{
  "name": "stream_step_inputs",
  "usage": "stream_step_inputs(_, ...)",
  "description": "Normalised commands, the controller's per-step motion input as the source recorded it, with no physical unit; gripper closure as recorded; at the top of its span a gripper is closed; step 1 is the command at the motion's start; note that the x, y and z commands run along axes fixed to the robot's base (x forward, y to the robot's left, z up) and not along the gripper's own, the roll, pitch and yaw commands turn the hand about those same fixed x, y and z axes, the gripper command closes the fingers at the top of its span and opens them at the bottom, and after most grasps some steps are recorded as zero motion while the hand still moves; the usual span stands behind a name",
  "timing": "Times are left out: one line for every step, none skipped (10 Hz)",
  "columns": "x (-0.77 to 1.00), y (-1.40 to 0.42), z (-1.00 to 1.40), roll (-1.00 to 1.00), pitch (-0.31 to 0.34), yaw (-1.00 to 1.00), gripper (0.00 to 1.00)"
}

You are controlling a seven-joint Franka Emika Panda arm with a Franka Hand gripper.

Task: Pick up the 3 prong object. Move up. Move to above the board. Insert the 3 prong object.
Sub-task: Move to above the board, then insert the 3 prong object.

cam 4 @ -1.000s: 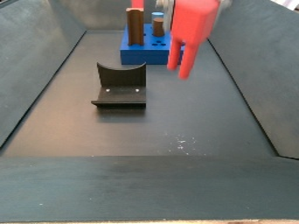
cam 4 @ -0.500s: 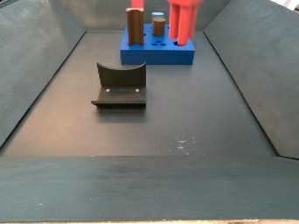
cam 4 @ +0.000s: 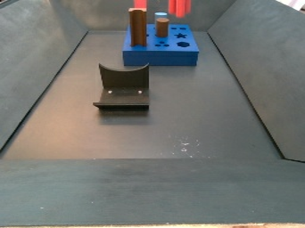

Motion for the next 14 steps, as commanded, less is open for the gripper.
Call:
stream_step_inputs(0.03, -1.00, 0.23, 0.00, 0.049, 0.01, 1.00)
stream_step_inputs(0.03, -1.00, 0.24, 0.00, 0.055, 0.01, 1.00)
stream_step_inputs(0.03, -1.00, 0.24, 0.00, 0.055, 0.01, 1.00)
stream_step_inputs(0.03, -1.00, 0.25, 0.01, 0.058, 0.01, 1.00)
stream_step_inputs(0.04, -1.00, 0.25, -0.01, 0.073, 0.01, 1.00)
stream_step_inputs(0.05, -1.00, 0.26, 0.01, 0.089, 0.01, 1.00)
stream_step_inputs(0.08, -1.00, 0.26, 0.01, 0.104, 0.01, 1.00)
stream_step_inputs(0.10, -0.84, 0.22, 0.01, 0.120, 0.01, 1.00)
stream_step_inputs(0.10, -0.58, 0.15, 0.01, 0.133, 0.01, 1.00)
stream_step_inputs(0.09, -0.42, 0.11, 0.02, 0.136, 0.01, 1.00)
stream_step_inputs(0.08, -0.21, 0.06, 0.03, 0.118, 0.01, 1.00)
stream_step_inputs(0.00, 0.00, 0.00, 0.00, -0.009, 0.00, 1.00)
stream_step_inputs(0.00, 0.02, -0.09, 0.00, -0.043, 0.00, 1.00)
stream_step_inputs(0.00, 0.07, -0.24, 0.00, -0.043, 0.00, 1.00)
